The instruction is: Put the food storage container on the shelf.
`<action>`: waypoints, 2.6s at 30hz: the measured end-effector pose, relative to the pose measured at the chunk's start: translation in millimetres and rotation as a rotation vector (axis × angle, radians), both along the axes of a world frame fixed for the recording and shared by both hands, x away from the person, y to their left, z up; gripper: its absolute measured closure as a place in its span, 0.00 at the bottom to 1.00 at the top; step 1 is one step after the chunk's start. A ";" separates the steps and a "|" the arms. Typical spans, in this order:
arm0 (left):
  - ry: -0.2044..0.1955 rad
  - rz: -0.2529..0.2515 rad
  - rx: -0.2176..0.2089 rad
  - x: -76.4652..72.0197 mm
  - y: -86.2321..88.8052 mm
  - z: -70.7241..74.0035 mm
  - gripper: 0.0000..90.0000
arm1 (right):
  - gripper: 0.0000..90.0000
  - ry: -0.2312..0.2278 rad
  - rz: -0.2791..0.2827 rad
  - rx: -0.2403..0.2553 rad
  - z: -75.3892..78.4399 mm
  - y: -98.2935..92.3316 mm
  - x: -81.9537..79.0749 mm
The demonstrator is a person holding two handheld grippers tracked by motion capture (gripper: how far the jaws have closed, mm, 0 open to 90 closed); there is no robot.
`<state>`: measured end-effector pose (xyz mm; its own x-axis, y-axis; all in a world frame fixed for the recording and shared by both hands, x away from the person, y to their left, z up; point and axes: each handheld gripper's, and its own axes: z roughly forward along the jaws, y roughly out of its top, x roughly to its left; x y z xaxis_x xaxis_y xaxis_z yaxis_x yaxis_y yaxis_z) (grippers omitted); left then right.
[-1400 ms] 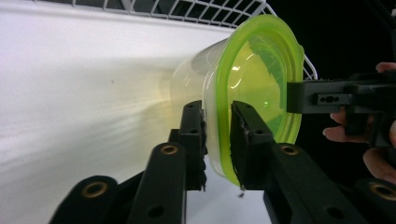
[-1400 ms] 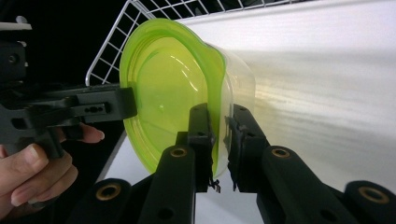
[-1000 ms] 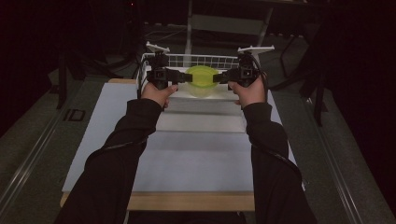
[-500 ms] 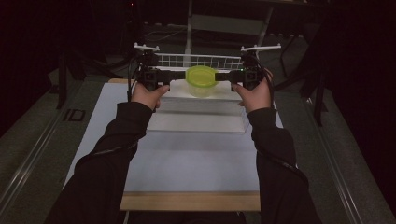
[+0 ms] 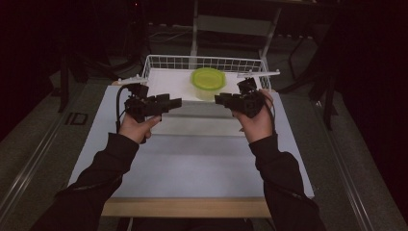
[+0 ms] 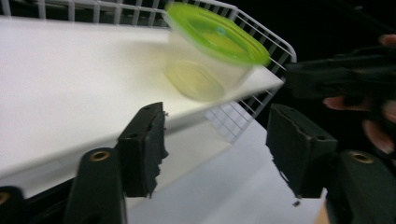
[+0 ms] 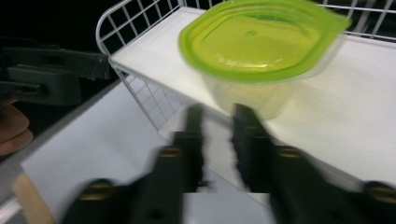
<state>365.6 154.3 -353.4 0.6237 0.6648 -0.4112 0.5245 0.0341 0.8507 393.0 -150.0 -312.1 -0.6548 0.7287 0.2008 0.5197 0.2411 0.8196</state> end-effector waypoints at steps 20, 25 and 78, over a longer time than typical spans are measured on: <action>-0.131 -0.123 0.050 -61.3 -10.6 -95.8 0.02 | 1.00 -0.041 -0.081 -0.052 -34.8 26.2 14.5; -0.135 -0.127 0.072 -63.9 -12.8 -101.4 0.02 | 1.00 -0.019 -0.098 -0.043 -37.1 25.2 23.7; -0.212 -0.213 0.154 -93.7 4.6 -108.4 0.02 | 0.18 -0.149 0.048 -0.025 -78.7 -26.7 -62.6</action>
<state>271.9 158.9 -461.8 0.8162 0.5547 -0.1619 0.3164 -0.1945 0.9285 330.4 -176.7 -390.9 -0.7099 0.6997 0.0808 0.3798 0.2838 0.8805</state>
